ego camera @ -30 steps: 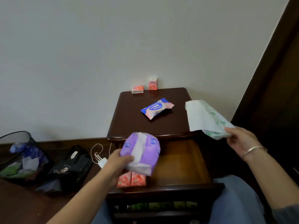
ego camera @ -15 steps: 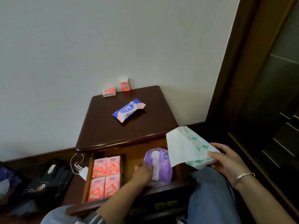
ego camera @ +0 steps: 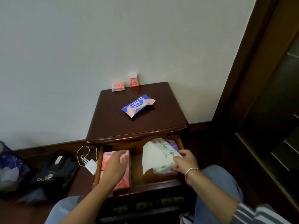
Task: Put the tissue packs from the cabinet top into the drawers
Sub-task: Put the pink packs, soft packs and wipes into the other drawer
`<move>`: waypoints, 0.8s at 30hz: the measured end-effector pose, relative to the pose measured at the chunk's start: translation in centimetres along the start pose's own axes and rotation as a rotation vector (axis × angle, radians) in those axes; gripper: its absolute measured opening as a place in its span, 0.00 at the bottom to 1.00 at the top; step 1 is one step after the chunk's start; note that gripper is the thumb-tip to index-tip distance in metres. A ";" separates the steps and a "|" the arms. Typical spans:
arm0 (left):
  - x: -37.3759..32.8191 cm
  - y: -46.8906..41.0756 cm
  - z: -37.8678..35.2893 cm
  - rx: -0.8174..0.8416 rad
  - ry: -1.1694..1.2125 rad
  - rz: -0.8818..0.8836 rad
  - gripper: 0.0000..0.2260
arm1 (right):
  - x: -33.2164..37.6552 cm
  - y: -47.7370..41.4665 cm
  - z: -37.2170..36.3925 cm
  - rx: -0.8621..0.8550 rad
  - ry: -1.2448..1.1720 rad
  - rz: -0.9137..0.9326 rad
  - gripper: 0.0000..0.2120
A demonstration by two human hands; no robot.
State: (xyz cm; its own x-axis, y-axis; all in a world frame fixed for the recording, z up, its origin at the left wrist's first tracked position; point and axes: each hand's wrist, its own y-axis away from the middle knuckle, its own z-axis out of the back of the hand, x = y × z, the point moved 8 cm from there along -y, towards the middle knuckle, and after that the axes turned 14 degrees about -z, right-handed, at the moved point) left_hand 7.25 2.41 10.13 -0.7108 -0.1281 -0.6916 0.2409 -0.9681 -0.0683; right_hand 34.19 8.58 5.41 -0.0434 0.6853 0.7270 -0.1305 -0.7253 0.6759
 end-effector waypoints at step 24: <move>-1.9 -3.0 -13.8 0.513 0.050 -0.094 0.25 | 5.2 1.9 -0.8 -0.371 1.164 0.592 0.13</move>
State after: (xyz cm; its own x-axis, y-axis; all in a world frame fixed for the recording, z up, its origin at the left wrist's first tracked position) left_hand 16.96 8.48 1.73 -0.6784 -0.0372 -0.7338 -0.1857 -0.9576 0.2203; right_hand 32.88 10.82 10.44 -0.9664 0.0717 0.2469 -0.0497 -0.9943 0.0940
